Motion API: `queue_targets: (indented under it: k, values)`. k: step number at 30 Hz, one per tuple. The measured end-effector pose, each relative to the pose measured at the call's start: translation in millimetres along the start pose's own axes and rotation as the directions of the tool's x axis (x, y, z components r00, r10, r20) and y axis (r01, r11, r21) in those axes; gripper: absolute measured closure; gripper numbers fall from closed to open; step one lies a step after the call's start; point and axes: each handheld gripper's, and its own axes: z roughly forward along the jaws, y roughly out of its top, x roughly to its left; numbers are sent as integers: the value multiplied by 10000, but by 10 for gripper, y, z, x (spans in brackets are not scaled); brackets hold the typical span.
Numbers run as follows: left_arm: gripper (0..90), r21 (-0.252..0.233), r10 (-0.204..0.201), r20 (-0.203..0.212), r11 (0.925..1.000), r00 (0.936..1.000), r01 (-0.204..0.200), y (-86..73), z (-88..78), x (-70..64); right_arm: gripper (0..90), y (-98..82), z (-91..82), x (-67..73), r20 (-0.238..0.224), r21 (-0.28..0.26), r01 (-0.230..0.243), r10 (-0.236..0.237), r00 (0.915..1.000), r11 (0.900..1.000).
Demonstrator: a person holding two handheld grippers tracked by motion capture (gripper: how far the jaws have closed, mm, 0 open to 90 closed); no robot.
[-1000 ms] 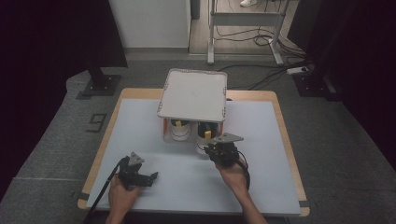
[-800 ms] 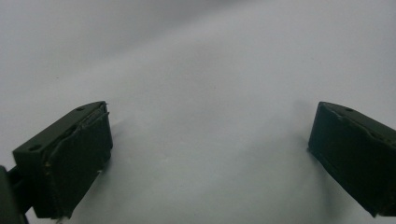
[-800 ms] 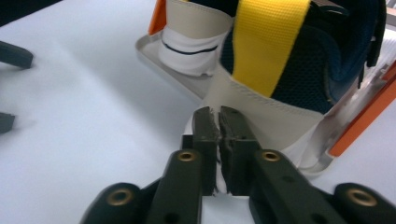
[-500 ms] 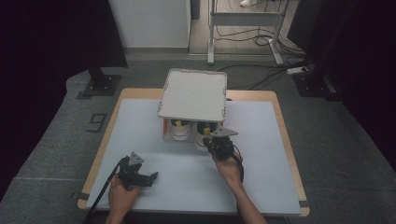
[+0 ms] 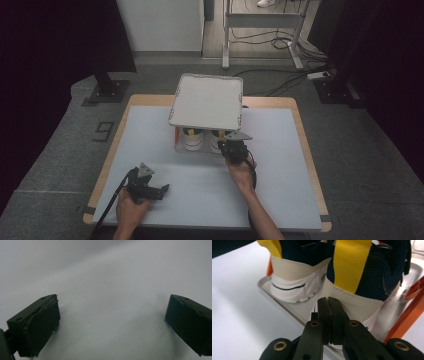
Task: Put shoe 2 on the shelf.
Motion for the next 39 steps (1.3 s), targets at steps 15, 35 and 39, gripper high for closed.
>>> queue_targets:
  k: [15, 35, 39]
  values:
    - [0, -4, 5, -2, 10000, 10000, -5, 0, 0, 0, 460, -71, -173, 87, -959, 721, 289, -220, 9952, 9970]
    - [0, -12, -4, -3, 10000, 10000, 4, 0, 0, 0, 126, -82, -649, 73, -1204, 1278, 940, -786, 9896, 9873]
    - [0, -9, 6, -3, 10000, 10000, -6, 0, 0, 1, 98, -100, -771, 71, -1234, 1266, 1134, -978, 9875, 9854]
